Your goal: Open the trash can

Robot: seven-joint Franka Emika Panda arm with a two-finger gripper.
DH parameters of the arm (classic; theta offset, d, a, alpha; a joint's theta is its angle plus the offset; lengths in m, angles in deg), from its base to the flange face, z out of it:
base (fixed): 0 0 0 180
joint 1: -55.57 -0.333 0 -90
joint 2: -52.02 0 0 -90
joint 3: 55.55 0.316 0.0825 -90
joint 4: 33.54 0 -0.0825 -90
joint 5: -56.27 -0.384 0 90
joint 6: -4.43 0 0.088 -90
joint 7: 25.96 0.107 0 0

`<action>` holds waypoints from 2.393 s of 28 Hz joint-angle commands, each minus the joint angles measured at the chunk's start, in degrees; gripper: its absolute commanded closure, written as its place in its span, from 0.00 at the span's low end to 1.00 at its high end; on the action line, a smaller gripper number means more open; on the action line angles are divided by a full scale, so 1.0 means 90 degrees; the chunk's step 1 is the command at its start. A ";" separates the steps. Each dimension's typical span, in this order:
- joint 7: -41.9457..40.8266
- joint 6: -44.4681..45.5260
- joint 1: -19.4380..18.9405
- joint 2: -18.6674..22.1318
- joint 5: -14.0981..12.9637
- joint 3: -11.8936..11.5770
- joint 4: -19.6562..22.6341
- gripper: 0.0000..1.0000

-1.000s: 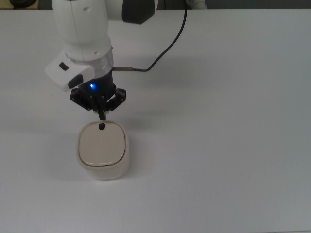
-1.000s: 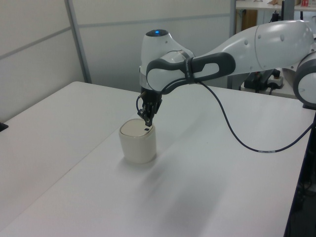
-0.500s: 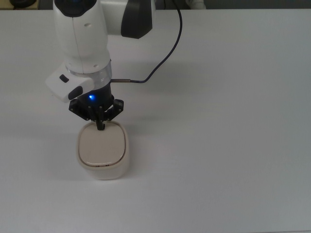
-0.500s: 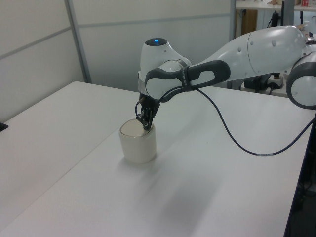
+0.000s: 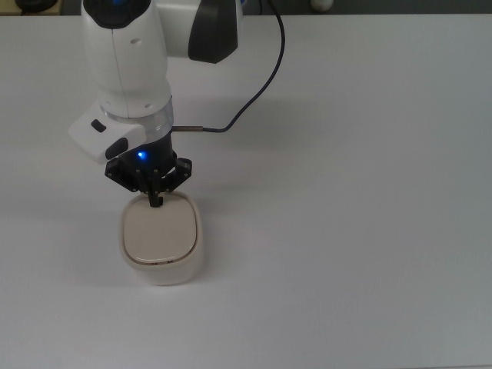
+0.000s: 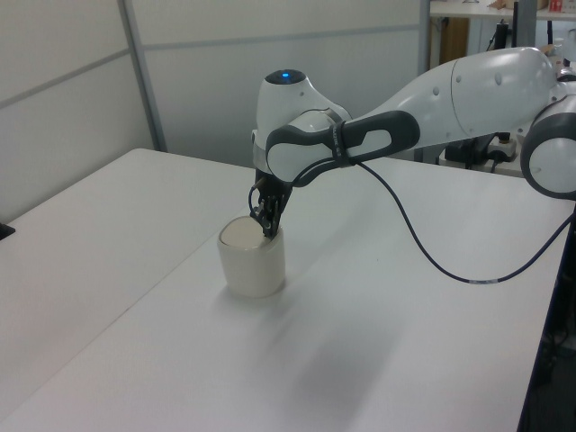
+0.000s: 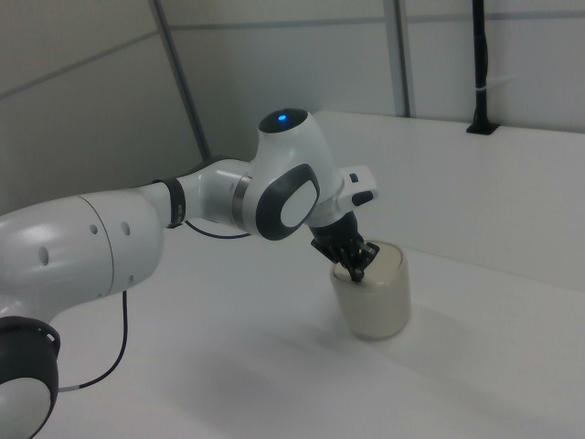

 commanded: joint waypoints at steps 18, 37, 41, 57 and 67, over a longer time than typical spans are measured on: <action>-0.0068 0.0433 0.0115 0.0598 -0.0230 -0.0014 -0.0150 1.00; 0.0381 0.2845 -0.0177 0.1839 -0.0250 0.0084 -0.0150 1.00; 0.0400 0.3157 -0.0236 0.2033 -0.0279 0.0084 -0.0140 1.00; 0.0849 0.3627 -0.0754 0.2464 -0.0319 0.0074 0.0173 0.96; 0.0957 0.3715 -0.0773 0.2435 -0.0299 0.0074 0.0143 0.00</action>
